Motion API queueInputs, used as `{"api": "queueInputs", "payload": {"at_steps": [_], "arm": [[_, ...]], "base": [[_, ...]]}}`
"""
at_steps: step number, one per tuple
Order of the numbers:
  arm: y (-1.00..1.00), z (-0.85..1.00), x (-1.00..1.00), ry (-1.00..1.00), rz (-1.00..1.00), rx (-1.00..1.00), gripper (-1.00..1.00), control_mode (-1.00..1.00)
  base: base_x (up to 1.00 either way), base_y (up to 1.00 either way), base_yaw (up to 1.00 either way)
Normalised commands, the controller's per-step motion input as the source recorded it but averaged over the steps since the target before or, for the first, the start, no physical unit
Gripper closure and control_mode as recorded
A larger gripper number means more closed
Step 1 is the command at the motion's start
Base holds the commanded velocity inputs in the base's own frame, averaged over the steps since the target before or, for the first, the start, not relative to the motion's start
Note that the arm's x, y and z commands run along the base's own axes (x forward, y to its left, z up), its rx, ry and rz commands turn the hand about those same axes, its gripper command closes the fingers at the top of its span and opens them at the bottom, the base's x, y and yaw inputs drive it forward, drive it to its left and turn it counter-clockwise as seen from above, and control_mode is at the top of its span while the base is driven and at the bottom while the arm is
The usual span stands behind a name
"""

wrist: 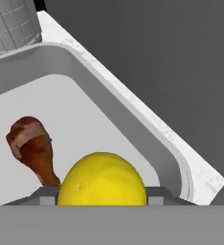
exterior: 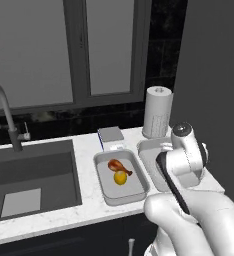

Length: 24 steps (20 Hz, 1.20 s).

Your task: Place one lemon and one chicken drumstick in each tupperware on the nearby counter, to pack two identical lunches.

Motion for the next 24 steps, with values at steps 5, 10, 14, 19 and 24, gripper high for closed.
{"api": "queueInputs", "payload": {"at_steps": [5,10,14,19,24], "arm": [[-0.15,-0.37,0.51,0.0,0.0,0.0,-1.0,-1.0],[0.0,-0.34,0.52,0.0,0.0,0.0,-1.0,-1.0],[-0.11,0.0,0.17,0.0,0.0,0.0,-1.0,-1.0],[0.06,0.8,-0.29,-0.01,0.01,0.0,-1.0,-1.0],[0.43,0.92,-0.59,-0.04,0.06,-0.06,-1.0,-1.0]], "base": [[0.0,0.0,0.0],[0.0,0.0,0.0],[0.0,0.0,0.0],[0.0,0.0,0.0],[0.0,0.0,0.0]]}}
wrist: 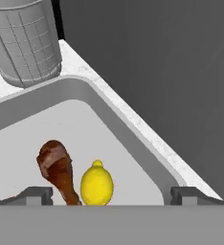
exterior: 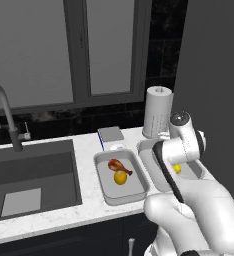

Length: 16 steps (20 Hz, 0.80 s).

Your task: Place one lemon and one chicken drumstick in each tupperware on the nearby counter, to pack two identical lunches.

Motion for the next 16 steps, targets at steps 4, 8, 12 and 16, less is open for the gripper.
{"api": "queueInputs", "payload": {"at_steps": [4,8,12,16], "arm": [[0.59,0.63,-0.55,-0.11,0.02,-0.11,-1.0,-1.0],[0.57,0.55,-0.62,-0.2,0.03,-0.07,-1.0,-1.0],[0.11,0.21,-0.53,-0.16,0.05,0.02,-1.0,-1.0],[-0.04,0.0,-0.15,-0.04,0.0,0.04,-1.0,-1.0]], "base": [[0.0,0.0,0.0],[0.0,0.0,0.0],[0.0,0.0,0.0],[0.0,0.0,0.0]]}}
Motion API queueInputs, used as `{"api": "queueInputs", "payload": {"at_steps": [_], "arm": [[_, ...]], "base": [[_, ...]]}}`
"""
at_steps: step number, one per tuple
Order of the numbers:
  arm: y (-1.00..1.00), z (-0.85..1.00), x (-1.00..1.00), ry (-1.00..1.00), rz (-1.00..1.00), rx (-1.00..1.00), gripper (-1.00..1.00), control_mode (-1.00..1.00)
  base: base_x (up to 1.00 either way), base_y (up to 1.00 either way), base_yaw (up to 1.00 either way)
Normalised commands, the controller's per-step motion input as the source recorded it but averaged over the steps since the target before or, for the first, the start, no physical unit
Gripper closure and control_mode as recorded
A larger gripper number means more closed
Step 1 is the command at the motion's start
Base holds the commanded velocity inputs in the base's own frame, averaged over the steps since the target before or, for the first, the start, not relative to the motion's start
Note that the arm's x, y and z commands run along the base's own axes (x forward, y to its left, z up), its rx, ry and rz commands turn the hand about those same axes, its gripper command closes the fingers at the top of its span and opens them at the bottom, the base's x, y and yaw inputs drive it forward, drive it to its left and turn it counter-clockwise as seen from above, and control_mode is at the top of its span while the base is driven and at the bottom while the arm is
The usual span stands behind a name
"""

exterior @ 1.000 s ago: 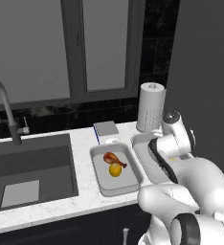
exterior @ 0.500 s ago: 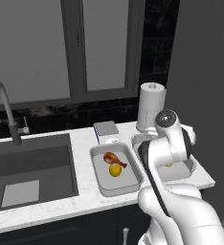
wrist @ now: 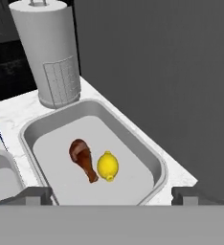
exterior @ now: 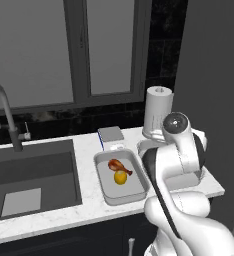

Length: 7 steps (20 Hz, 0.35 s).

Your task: Place one lemon and one chicken drumstick in each tupperware on the nearby counter, to pack two identical lunches.

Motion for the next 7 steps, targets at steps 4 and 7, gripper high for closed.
{"api": "queueInputs", "payload": {"at_steps": [4,7], "arm": [[-0.09,0.0,-0.17,-0.04,0.0,0.06,-1.0,-1.0],[-0.1,0.0,-0.16,-0.04,0.0,0.07,-1.0,-1.0]], "base": [[0.0,0.0,0.0],[0.0,0.0,0.0]]}}
